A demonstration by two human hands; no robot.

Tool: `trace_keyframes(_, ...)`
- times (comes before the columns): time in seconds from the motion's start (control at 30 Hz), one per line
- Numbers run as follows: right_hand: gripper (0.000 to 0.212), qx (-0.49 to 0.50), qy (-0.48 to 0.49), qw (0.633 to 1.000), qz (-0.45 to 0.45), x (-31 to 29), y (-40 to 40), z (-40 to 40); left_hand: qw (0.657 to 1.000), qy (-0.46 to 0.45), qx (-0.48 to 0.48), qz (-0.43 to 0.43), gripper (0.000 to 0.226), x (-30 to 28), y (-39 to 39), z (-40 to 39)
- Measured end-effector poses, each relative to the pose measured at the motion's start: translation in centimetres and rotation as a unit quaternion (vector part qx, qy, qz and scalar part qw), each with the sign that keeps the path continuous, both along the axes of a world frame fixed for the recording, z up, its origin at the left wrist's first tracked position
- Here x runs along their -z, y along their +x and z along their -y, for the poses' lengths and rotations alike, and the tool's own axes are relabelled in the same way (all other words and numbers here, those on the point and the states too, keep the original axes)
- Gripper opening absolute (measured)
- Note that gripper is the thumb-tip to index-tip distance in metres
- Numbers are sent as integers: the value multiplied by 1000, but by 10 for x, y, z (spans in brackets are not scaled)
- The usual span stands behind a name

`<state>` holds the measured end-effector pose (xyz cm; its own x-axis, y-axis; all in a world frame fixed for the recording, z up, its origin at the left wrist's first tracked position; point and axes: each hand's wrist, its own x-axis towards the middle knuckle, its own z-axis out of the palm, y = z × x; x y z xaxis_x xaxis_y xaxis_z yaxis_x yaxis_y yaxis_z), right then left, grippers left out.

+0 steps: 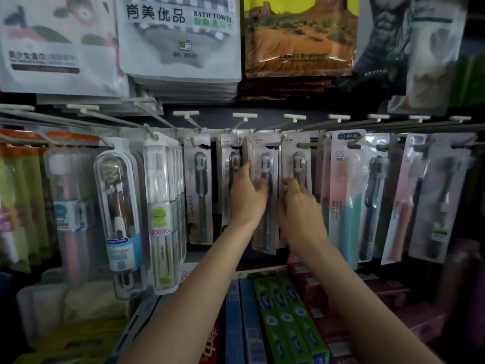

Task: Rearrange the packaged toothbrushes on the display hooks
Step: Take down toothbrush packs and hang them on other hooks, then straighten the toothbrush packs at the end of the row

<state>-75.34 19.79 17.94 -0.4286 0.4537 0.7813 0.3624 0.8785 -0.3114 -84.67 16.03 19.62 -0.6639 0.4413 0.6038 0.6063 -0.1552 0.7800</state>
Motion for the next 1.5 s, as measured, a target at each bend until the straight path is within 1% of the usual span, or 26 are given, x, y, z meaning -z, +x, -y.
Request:
trace_keyframes(0.07, 34, 11, 13, 999, -46, 2, 13, -2, 1000, 15, -7, 4, 46, 4, -1, 1)
trace_keyframes(0.13, 37, 18, 20, 997, -72, 9, 22, -5, 999, 26, -14, 14, 39, 9, -3, 4)
trace_keyframes(0.2, 45, 12, 8, 998, -63, 19, 26, -8, 999, 5, -12, 34, 33, 14, -2, 7)
trace_keyframes(0.23, 51, 9, -9, 999, -53, 23, 26, -10, 999, -15, -11, 36, 27, 18, -2, 7)
trace_keyframes(0.27, 57, 4, -36, 998, -45, 28, 24, -13, 999, -27, -7, 33, 20, 23, -2, 8)
trace_keyframes(0.37, 65, -35, -161, 985, -56, 36, 19, -21, 999, -29, 9, 34, 13, 40, -2, 10)
trace_keyframes(0.43, 62, -69, -225, 969, -75, 38, 15, -23, 999, -38, -4, 24, 14, 53, -5, 10)
trace_keyframes(0.47, 60, -73, -236, 966, -79, 39, 15, -23, 999, -48, -15, 17, 16, 60, -7, 10)
trace_keyframes(0.53, 61, -63, -220, 970, -79, 40, 16, -17, 998, -63, -30, 6, 13, 75, -8, 13)
trace_keyframes(0.6, 68, -51, -173, 981, -70, 42, 19, -8, 999, -45, -25, 17, 7, 90, -7, 17)
trace_keyframes(0.67, 74, -38, -126, 990, -49, 45, 21, 2, 999, -31, -24, 30, 8, 100, -5, 20)
trace_keyframes(0.77, 75, -31, -107, 993, -22, 39, 30, 9, 999, -25, -17, 34, 7, 109, -4, 22)
trace_keyframes(0.93, 80, 51, -80, 992, 87, 18, 51, 5, 999, -41, -18, 2, 5, 109, -3, 25)
trace_keyframes(1.0, 78, 67, -70, 989, 112, 16, 56, 4, 999, -38, -22, -11, 6, 109, -2, 27)
trace_keyframes(1.07, 68, 47, -72, 992, 95, 18, 60, 4, 999, -35, -28, -18, 6, 109, -2, 29)
trace_keyframes(1.13, 56, 7, -98, 994, 54, 25, 63, 2, 999, -35, -31, -15, 6, 109, -3, 30)
trace_keyframes(1.2, 47, -11, -134, 991, 11, 36, 67, -1, 999, -32, -36, -13, 7, 109, -5, 31)
trace_keyframes(1.27, 38, -27, -171, 984, -33, 49, 71, 1, 998, -30, -44, -16, 8, 109, -6, 32)
trace_keyframes(1.33, 28, -65, -198, 974, -83, 58, 74, 7, 998, -35, -44, -17, 8, 108, -5, 34)
trace_keyframes(1.4, 23, -101, -177, 974, -101, 63, 73, 14, 997, -59, -32, -26, 9, 107, -4, 36)
trace_keyframes(1.47, 18, -117, -124, 983, -67, 60, 68, 17, 997, -62, -25, -31, 21, 104, -1, 43)
trace_keyframes(1.5, 20, -117, -98, 987, -44, 56, 64, 18, 998, -48, -31, -29, 27, 100, 0, 49)
